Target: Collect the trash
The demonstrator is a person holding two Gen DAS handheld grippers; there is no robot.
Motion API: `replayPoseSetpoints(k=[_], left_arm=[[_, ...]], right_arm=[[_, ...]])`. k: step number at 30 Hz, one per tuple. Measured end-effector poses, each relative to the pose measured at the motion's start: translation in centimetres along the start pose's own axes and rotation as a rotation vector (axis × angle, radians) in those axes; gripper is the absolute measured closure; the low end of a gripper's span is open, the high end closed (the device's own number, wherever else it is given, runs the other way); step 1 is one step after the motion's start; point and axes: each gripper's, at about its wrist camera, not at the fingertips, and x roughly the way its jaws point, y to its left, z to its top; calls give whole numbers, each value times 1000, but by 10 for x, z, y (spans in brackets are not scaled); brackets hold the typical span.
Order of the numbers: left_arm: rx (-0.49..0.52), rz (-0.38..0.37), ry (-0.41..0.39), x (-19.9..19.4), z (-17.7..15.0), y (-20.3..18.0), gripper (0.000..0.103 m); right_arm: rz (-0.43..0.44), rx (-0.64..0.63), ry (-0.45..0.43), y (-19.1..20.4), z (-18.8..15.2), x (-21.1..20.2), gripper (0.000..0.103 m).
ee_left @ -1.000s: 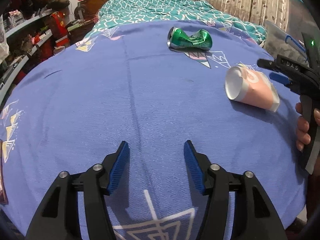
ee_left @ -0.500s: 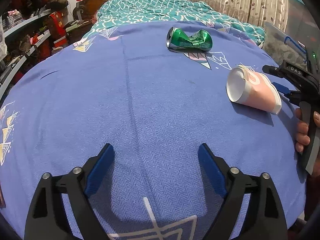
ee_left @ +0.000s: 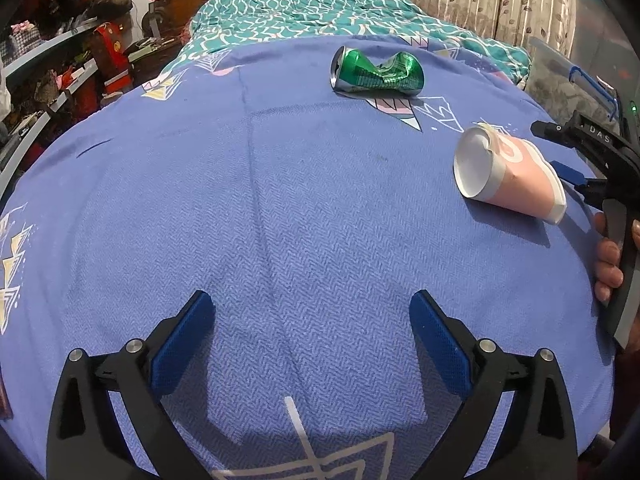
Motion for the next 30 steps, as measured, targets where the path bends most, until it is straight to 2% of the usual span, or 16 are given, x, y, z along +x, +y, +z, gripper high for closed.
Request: replayPoseSetpoints(k=[30], left_arm=[[5, -15, -2, -2, -2, 3, 8]], right_arm=[[5, 10, -1, -2, -1, -2, 21]])
